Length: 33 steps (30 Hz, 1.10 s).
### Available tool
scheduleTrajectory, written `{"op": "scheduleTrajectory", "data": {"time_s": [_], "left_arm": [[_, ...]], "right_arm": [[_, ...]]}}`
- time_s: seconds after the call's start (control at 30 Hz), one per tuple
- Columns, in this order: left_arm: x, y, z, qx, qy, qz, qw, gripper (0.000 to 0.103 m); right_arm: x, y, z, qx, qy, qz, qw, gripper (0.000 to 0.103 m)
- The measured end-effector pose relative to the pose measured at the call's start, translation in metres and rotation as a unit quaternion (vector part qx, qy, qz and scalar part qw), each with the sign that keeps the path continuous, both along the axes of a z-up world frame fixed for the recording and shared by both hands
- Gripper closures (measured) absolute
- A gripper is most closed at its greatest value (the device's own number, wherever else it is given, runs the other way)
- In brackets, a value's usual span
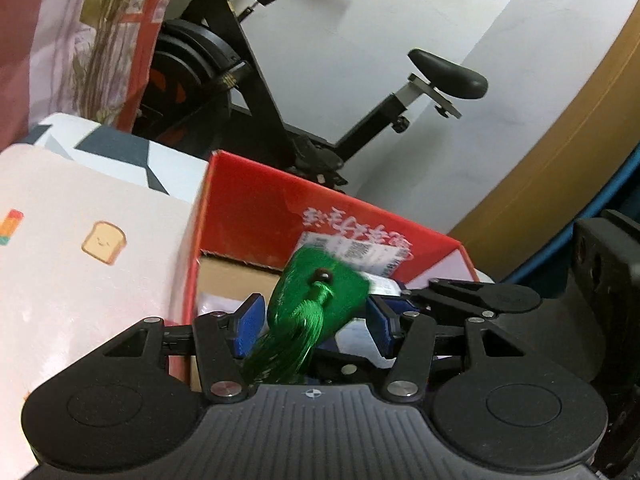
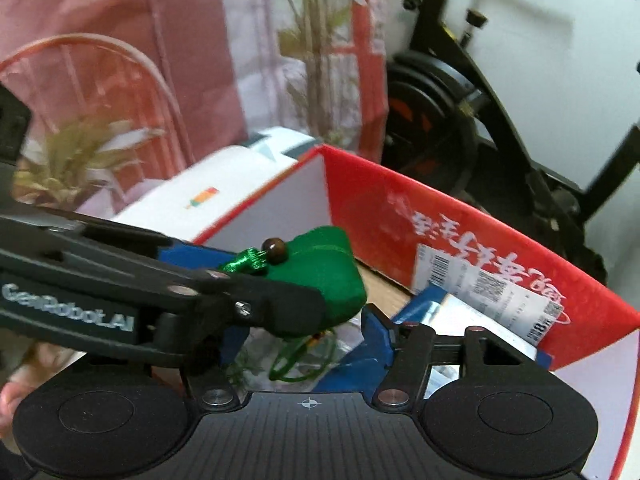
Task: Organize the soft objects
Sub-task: 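Lower the green pouch into the red box and open the right gripper, then withdraw the right tool and move it to the black eye mask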
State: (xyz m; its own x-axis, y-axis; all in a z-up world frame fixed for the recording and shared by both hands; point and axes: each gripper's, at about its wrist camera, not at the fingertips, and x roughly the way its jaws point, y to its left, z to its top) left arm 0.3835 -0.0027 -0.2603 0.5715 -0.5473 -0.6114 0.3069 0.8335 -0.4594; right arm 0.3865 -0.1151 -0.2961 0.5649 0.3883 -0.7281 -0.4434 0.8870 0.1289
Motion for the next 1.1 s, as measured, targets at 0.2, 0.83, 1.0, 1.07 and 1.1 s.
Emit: {"op": "scheduleTrajectory", "data": {"time_s": [0.2,0.83,1.0,1.07,1.1], "left_arm": [[0.000,0.004,0.008,0.013,-0.021,0.016,0.9996,0.044],[-0.088,0.014,0.050,0.152,-0.127,0.027,0.9799,0.007],[-0.118,0.016,0.047,0.159,-0.140,0.021,0.9771,0.002],[-0.128,0.016,0.042,0.158,-0.137,0.018,0.9777,0.001],[-0.132,0.015,0.040,0.156,-0.133,0.017,0.9786,0.001]], "right_arm": [[0.008,-0.013,-0.009,-0.004,0.008,-0.068,0.998,0.039],[-0.079,-0.073,0.037,0.028,-0.081,-0.162,0.983,0.000],[-0.125,-0.093,0.040,0.038,-0.125,-0.189,0.973,0.000],[-0.145,-0.098,0.037,0.042,-0.143,-0.205,0.967,0.000],[-0.153,-0.100,0.035,0.047,-0.150,-0.210,0.965,0.000]]}}
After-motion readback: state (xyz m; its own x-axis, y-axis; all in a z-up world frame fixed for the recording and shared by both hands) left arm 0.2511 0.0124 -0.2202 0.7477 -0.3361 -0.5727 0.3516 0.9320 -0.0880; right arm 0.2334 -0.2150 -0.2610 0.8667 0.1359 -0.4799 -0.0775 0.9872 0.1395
